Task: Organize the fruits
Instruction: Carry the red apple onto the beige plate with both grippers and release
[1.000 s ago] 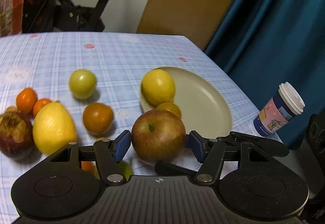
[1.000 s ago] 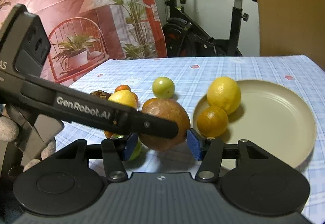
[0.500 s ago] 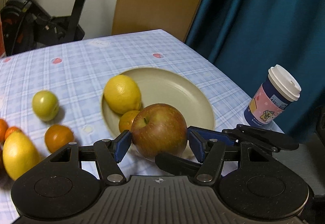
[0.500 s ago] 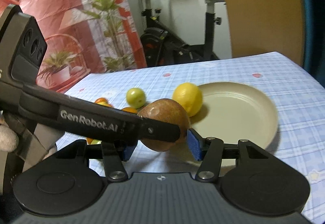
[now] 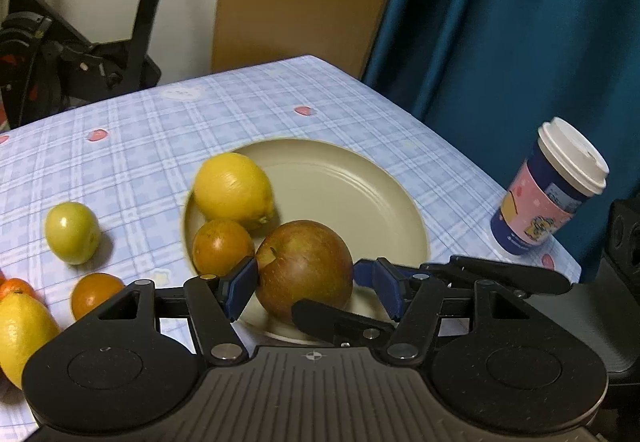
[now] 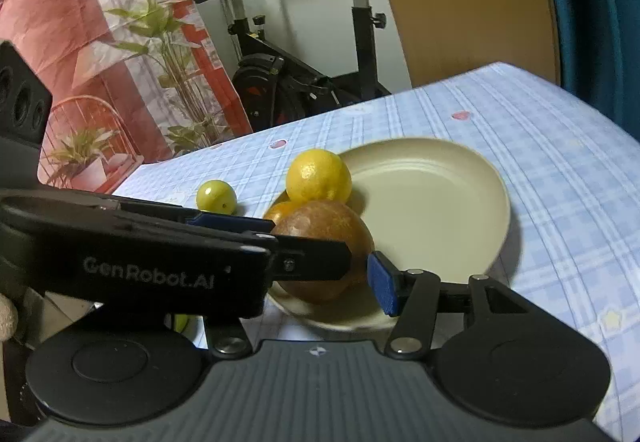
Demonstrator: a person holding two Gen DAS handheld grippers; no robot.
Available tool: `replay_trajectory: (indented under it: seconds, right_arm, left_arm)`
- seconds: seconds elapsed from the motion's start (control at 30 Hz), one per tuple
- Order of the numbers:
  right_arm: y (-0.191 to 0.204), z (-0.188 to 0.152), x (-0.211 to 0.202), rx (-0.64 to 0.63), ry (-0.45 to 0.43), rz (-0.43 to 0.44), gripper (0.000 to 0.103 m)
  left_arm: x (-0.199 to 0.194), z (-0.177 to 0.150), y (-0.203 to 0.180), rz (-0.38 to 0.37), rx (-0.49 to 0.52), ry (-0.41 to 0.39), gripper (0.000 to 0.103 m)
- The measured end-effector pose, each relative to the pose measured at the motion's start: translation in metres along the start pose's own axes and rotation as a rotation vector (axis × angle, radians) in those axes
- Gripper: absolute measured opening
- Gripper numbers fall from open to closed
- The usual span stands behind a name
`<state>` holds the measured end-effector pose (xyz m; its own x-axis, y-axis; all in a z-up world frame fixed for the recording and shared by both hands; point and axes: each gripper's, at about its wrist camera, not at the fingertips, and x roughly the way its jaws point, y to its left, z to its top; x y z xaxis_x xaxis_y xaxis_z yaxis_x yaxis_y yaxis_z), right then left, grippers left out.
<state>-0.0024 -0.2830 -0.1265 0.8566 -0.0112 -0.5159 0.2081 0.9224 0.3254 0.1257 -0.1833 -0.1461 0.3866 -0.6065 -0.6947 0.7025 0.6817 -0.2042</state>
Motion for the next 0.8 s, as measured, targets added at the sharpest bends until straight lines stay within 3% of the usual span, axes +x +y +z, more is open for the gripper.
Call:
replay_trajectory:
  seconds: [0.37, 0.8]
  right_arm:
    - [-0.009, 0.010, 0.040, 0.054, 0.053, 0.037, 0.055]
    - [-0.001, 0.009, 0.041, -0.003, 0.028, -0.025, 0.057]
  left_arm:
    - [-0.007, 0.006, 0.013, 0.067, -0.051, -0.072, 0.065]
    - [-0.018, 0.002, 0.029, 0.124, -0.097, -0.106, 0.066]
